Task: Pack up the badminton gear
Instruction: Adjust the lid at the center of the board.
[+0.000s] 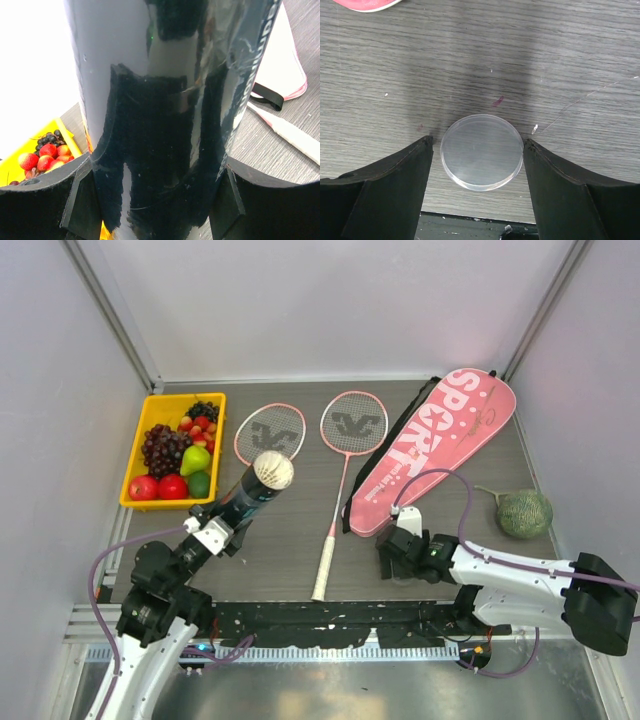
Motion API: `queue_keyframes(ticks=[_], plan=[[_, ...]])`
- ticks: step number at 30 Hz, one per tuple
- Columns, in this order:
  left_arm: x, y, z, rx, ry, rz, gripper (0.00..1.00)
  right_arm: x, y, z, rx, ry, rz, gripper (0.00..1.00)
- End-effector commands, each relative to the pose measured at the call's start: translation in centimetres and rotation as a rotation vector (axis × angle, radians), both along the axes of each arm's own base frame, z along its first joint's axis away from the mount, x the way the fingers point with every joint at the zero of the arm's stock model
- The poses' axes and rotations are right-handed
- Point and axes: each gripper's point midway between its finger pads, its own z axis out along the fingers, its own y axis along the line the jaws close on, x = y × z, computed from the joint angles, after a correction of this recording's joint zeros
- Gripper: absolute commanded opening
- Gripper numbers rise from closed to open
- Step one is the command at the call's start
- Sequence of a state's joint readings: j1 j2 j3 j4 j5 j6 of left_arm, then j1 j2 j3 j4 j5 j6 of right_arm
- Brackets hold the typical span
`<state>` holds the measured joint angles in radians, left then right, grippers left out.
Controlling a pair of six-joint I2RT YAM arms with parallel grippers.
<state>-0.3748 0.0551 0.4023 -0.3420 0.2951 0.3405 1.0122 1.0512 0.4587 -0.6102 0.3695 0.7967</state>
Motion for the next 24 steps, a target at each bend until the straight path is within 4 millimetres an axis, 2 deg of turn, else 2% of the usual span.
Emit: queue_keyframes(ticks=[1,6,11,15,21,22,23,24], plan=[[0.3,0.0,2.2,-0.032,-0.077,0.009,0.0,-0.5,0.4,0.0,0.038,0.026,-0.025,0.75],[0.4,0.1,2.2,-0.033,-0.075,0.013,0.0,-0.4,0.6,0.8,0.061,0.01,-0.018,0.66],[0.3,0.1,2.2,-0.034,-0.076,0.01,0.0,0.1,1.5,1.4,0.1,-0.011,-0.002,0.63],[0.3,0.1,2.2,-0.035,-0.075,0.012,0.0,0.8,2.6,2.7,0.14,-0.046,0.013,0.63],[0.3,0.1,2.2,-0.034,-0.076,0.013,0.0,3.8,6.4,6.8,0.314,-0.209,0.086,0.59],[0.3,0.1,2.1,-0.033,-0.073,0.012,0.0,4.4,7.6,8.1,0.375,-0.251,0.114,0.59],[0.3,0.1,2.2,-0.034,-0.077,0.013,0.0,4.9,7.6,8.3,0.386,-0.267,0.122,0.59],[0.3,0.2,2.3,-0.036,-0.078,0.016,0.0,5.3,9.0,9.7,0.473,-0.296,0.149,0.59]])
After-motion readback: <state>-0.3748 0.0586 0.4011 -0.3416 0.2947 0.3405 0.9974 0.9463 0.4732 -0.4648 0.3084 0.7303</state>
